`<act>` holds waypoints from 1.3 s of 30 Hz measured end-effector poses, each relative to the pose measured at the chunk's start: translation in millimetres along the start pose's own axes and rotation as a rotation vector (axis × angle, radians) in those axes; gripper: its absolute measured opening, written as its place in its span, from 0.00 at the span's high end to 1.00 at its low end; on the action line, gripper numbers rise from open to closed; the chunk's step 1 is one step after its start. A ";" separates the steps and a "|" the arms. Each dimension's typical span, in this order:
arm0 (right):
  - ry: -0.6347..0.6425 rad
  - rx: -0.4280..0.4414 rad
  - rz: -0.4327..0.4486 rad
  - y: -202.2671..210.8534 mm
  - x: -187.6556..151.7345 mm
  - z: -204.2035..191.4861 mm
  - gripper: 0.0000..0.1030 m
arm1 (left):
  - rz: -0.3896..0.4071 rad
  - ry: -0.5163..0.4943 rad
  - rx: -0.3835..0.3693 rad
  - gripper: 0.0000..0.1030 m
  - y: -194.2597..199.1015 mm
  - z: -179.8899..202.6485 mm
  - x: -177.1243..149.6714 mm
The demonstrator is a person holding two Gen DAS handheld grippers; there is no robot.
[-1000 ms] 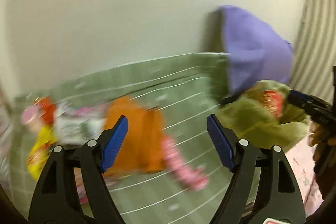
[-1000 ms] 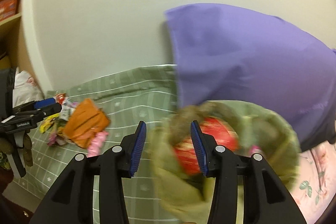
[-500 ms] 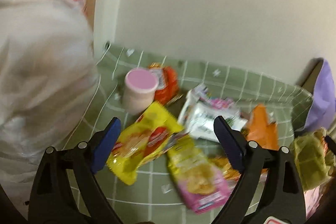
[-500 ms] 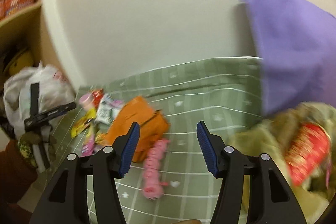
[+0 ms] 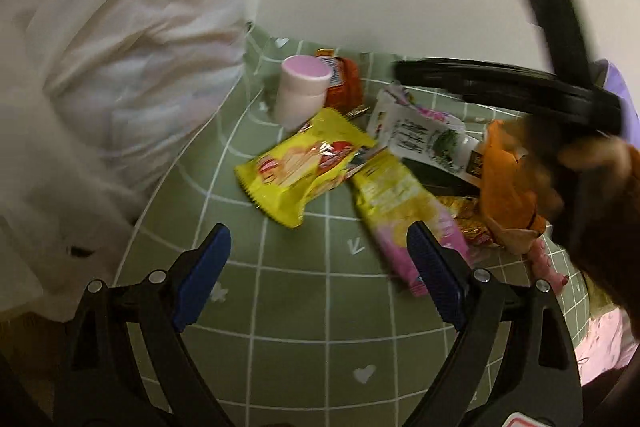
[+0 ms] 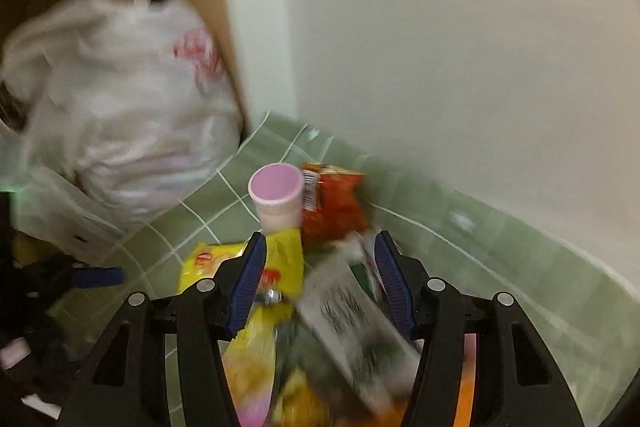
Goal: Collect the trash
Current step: 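Return to the table and grasp the red chip bag with the right tool, then grasp the yellow snack packet with the left tool while the right tool holds the red bag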
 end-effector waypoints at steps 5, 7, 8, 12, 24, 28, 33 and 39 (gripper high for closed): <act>0.002 -0.001 -0.058 -46.8 16.8 16.2 0.49 | 0.021 0.026 -0.039 0.17 8.3 -6.0 -1.1; -0.004 0.018 -0.083 -60.7 19.4 19.2 0.50 | 0.027 0.017 -0.047 0.17 10.1 -6.6 -0.5; -0.009 0.051 -0.092 -66.8 19.9 20.4 0.56 | 0.027 0.008 -0.051 0.17 10.0 -6.5 -0.6; -0.046 0.094 -0.086 -64.0 18.1 23.1 0.74 | 0.021 0.003 -0.067 0.17 5.4 -6.3 5.5; -0.286 -0.083 0.091 87.6 -29.0 77.5 0.81 | 0.012 -0.052 -0.089 0.17 -45.7 9.6 59.7; -0.314 -0.154 0.131 135.0 -56.8 85.4 0.81 | -0.040 -0.055 -0.055 0.17 -65.6 7.6 68.8; -0.370 -0.244 0.192 179.3 -87.4 96.6 0.81 | -0.096 -0.029 -0.038 0.17 -68.5 6.0 46.5; -0.424 -0.255 0.265 216.6 -93.4 114.7 0.80 | -0.179 -0.013 -0.137 0.17 -65.9 30.5 13.4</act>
Point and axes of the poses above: each gripper's, at about its wrist camera, not at the fingertips, and y roughly against the way its jaws point, z to its right, x to its top, the point moved 1 cm from there along -y, roughly the way its jaws point, and after that the axes turned 6 degrees about y, right-handed, at the moved point
